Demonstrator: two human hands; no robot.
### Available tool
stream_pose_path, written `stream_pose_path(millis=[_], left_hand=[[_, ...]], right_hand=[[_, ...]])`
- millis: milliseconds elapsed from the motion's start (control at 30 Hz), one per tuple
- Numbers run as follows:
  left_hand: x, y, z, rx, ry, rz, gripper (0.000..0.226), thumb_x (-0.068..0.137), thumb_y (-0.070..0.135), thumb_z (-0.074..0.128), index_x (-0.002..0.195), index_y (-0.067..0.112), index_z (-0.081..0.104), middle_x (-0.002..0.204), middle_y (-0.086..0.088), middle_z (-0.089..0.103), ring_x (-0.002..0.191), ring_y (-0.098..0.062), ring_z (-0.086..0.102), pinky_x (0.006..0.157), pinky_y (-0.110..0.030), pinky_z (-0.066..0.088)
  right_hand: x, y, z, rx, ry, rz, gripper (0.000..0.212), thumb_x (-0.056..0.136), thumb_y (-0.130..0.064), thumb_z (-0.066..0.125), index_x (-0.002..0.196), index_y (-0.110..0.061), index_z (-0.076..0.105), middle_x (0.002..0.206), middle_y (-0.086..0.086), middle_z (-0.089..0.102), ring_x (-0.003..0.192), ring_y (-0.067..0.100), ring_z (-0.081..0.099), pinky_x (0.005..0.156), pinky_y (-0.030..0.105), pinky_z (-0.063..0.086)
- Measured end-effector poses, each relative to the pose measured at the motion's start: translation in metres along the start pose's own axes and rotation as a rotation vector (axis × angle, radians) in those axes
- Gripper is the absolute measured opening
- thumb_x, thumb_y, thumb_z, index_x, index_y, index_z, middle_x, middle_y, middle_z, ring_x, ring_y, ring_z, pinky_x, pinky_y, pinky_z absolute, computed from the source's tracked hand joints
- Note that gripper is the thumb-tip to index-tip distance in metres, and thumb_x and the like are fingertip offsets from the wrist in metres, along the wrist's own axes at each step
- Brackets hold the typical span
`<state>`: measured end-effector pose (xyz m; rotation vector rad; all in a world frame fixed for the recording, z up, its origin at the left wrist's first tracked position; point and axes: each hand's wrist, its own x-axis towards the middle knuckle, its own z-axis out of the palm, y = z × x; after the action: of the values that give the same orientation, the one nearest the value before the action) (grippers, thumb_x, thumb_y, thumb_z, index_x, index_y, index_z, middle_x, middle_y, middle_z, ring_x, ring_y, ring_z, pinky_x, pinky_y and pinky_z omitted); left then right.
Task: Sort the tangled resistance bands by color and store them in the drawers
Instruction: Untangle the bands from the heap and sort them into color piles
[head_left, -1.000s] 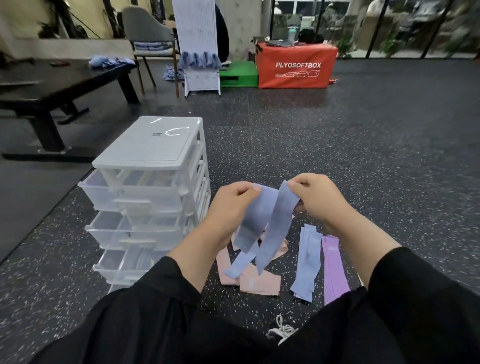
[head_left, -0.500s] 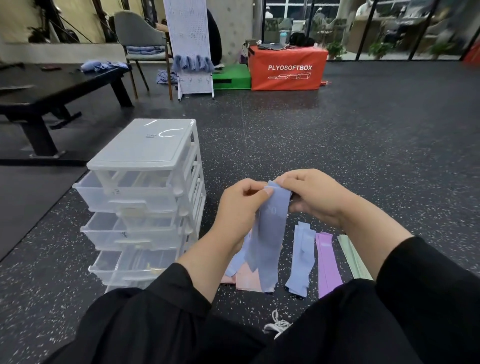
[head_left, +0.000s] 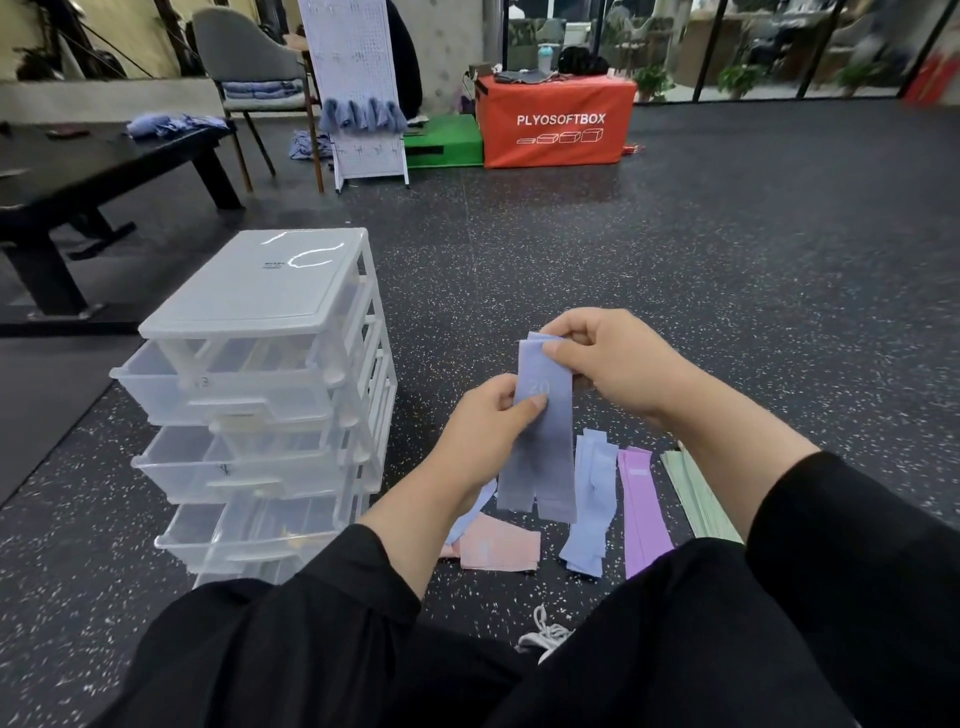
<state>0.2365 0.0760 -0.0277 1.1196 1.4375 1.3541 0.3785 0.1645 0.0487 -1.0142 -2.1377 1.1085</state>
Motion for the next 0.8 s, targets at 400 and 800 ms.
stream_pose_path(millis=[400, 800], left_hand=[[0.024, -0.037, 0.033, -0.168, -0.143, -0.153, 0.017, 0.102, 0.016, 0.06, 0.116, 0.012, 0.07, 0.113, -0.013, 0.075, 0.09, -0.016, 0.071, 0.071, -0.024, 0.052], [0.055, -0.17, 0.051, 0.086, -0.185, -0.439, 0.032, 0.095, -0.005, 0.057, 0.113, 0.02, 0.066, 0.091, 0.007, 0.077, 0.088, -0.01, 0.073, 0.076, -0.024, 0.057]], right_hand=[[0.025, 0.036, -0.025, -0.263, 0.144, 0.0, 0.013, 0.102, -0.027, 0.052, 0.1, -0.023, 0.064, 0.081, -0.008, 0.058, 0.06, 0.006, 0.048, 0.05, 0.019, 0.036], [0.09, 0.169, -0.034, -0.407, 0.07, 0.245, 0.017, 0.101, -0.024, 0.055, 0.105, -0.014, 0.069, 0.086, -0.003, 0.061, 0.061, 0.009, 0.046, 0.055, 0.028, 0.034]])
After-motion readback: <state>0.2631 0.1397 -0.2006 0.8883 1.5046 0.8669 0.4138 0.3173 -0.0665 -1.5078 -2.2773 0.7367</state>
